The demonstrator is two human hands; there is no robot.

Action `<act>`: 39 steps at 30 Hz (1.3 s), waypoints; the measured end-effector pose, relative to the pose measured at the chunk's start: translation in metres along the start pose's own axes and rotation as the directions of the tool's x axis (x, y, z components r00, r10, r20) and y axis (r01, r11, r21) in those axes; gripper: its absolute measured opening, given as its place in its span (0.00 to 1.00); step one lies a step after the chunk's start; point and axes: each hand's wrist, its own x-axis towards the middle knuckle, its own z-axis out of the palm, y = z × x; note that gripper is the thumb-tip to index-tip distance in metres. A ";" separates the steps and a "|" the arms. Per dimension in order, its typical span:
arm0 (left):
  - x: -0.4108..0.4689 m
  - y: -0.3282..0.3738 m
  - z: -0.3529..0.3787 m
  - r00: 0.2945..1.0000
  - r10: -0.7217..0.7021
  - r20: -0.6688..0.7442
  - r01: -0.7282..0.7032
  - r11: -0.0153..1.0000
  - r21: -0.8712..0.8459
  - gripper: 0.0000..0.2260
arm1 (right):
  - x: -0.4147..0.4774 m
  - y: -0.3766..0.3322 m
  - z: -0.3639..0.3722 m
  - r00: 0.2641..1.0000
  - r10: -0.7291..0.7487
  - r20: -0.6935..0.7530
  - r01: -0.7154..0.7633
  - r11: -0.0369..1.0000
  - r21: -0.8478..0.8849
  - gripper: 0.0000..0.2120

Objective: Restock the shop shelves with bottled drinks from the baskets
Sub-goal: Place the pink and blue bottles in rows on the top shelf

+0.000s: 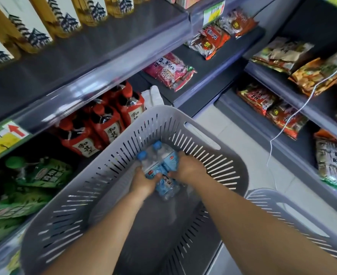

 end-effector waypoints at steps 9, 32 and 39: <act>-0.001 -0.007 -0.007 0.966 -0.199 0.165 0.234 0.942 -0.238 0.15 | 0.004 0.002 -0.001 0.994 -0.033 0.103 0.033 0.999 0.000 0.32; -0.168 0.063 -0.179 0.959 0.105 0.263 -0.049 0.976 -0.211 0.13 | -0.162 -0.088 -0.058 0.974 -0.090 0.209 -0.117 0.593 0.797 0.22; -0.239 0.097 -0.261 0.937 0.309 0.162 -0.259 0.928 -0.267 0.14 | -0.227 -0.150 -0.106 0.976 -0.202 -0.079 0.162 0.440 0.883 0.23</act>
